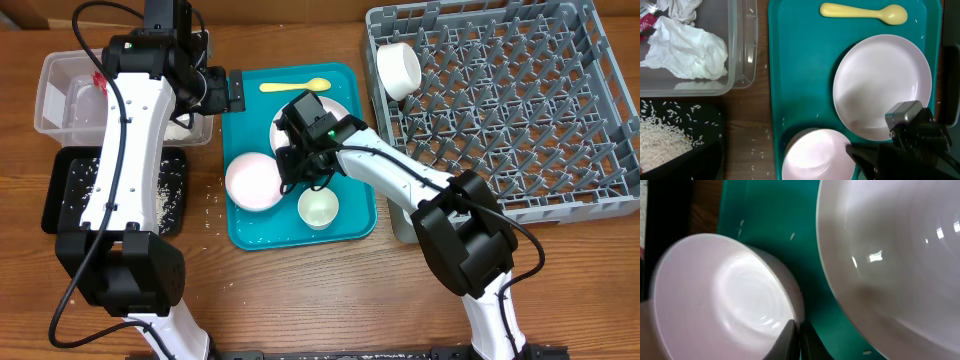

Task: Sort waste into correct bins and load items into the dishwasher
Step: 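Lift the white bowl and carry it toward the dish rack, then set the bowl in the rack and return right gripper to tray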

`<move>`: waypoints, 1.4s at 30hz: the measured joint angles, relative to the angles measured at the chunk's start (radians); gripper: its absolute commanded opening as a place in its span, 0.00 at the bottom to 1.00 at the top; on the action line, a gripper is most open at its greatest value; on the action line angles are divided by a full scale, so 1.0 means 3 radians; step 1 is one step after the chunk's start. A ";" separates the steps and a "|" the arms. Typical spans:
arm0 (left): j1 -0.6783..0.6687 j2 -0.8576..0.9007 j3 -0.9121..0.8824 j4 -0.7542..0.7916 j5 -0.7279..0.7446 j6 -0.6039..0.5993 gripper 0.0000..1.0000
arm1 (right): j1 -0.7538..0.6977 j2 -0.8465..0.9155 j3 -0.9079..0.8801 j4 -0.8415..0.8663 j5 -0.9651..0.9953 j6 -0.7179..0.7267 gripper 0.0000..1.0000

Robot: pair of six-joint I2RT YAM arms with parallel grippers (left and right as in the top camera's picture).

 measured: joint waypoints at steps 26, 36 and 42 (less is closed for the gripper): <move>0.0000 0.0000 0.0000 0.0000 0.0000 0.0000 1.00 | -0.0861 -0.0893 0.0537 -0.0977 0.4753 -0.0290 0.04; 0.0000 0.0000 0.0000 0.0000 0.0000 0.0000 1.00 | -0.0600 -0.0894 -0.0200 -0.0983 0.5266 -0.0383 0.04; 0.0000 0.0000 0.0000 0.0000 0.0000 0.0000 1.00 | -0.0511 -0.0891 -0.0730 -0.0623 0.5641 -0.0388 0.04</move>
